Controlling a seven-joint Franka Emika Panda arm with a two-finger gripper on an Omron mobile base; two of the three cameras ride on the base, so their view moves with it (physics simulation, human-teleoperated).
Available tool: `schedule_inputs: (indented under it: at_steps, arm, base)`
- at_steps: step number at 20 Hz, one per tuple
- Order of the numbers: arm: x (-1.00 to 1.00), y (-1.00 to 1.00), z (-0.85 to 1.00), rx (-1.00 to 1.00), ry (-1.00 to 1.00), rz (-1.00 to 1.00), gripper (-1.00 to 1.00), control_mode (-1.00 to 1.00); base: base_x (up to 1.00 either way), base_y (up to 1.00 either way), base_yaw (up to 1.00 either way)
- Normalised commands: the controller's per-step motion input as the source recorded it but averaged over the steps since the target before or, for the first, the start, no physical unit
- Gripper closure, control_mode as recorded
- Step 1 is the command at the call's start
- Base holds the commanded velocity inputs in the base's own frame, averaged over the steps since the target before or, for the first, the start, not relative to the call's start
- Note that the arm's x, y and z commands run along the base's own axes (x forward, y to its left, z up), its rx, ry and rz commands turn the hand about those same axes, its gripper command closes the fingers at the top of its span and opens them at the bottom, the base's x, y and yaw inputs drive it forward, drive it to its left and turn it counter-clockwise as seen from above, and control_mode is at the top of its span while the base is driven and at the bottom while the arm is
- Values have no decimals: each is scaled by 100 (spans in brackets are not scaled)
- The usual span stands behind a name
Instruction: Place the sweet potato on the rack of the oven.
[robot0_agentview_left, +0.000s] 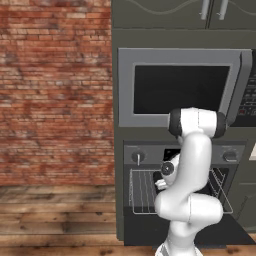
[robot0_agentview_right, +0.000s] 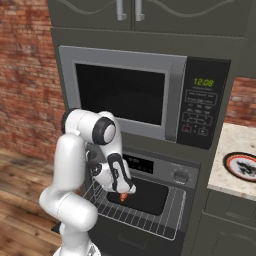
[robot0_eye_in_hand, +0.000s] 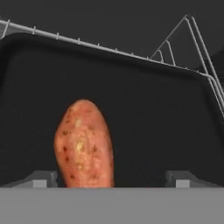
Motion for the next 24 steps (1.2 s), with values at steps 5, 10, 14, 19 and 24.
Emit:
schedule_inputs:
  at_steps: [5,10,14,19,24]
  arm:
    - [-44,14,59,-1,-4,0,-100,-100]
    - [-49,29,42,-7,-2,0,-100,-100]
    - [-33,18,67,-4,0,0,-100,-100]
    - [-32,7,95,0,4,0,-100,-100]
    - [-42,2,96,0,13,0,-100,-100]
  base:
    - [0,0,0]
    - [0,0,0]
    - [0,0,0]
    - [0,0,0]
    - [0,0,0]
